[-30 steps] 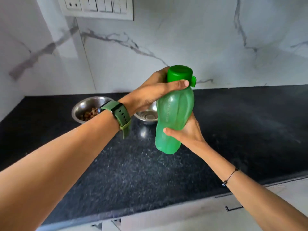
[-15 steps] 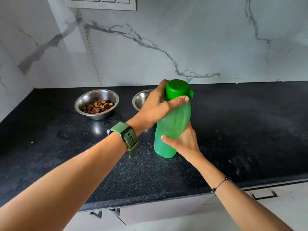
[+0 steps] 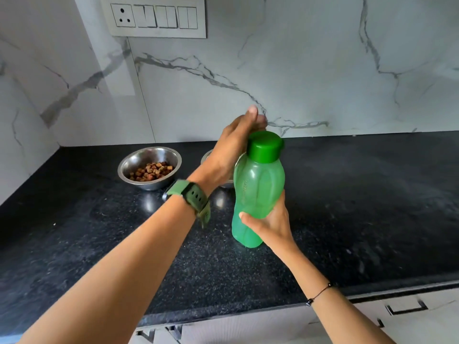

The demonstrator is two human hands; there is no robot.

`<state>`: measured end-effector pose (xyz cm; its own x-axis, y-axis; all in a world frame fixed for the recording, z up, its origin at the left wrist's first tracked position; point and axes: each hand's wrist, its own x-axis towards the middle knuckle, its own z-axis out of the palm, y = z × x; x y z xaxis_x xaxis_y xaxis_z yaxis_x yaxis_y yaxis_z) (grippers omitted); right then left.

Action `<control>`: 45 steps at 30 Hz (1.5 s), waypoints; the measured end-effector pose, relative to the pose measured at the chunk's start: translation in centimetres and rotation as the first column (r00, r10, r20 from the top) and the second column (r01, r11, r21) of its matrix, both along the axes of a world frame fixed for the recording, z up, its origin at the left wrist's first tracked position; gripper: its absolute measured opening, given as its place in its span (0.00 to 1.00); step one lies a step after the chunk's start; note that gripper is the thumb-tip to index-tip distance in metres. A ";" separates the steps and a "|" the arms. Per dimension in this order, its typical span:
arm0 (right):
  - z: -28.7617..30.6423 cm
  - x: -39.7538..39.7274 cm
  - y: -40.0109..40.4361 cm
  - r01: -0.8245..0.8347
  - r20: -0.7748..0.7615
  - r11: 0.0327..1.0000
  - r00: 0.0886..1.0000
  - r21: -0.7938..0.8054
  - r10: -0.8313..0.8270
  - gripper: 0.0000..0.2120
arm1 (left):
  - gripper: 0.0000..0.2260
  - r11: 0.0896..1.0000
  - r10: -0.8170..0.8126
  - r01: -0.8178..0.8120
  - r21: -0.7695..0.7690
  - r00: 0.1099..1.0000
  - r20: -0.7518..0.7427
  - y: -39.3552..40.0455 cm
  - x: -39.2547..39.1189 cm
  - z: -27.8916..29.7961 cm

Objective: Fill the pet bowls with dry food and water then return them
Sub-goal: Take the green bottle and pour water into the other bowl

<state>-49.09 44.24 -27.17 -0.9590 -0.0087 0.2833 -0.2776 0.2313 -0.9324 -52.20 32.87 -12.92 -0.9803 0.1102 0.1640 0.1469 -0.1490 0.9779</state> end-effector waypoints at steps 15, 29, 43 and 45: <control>-0.9 -0.8 0.1 0.000 0.131 0.998 0.991 -0.058 0.007 0.42 | 0.15 0.921 0.320 -0.345 -0.182 0.934 -0.157 2.9 2.6 -1.9; -1.3 -0.6 0.3 0.035 0.137 0.999 0.990 -0.030 -0.031 0.42 | 0.21 0.910 -0.412 0.415 0.001 0.901 0.138 0.3 -4.6 4.0; -2.3 -1.5 0.3 0.019 0.116 1.000 0.993 0.003 -0.019 0.34 | 0.11 0.996 0.077 -0.076 -0.036 0.997 0.027 1.4 5.1 0.9; -2.3 -1.6 0.1 0.015 0.094 0.999 0.995 0.045 -0.020 0.32 | 0.18 0.992 0.105 -0.105 -0.068 0.994 -0.001 0.8 6.1 -0.1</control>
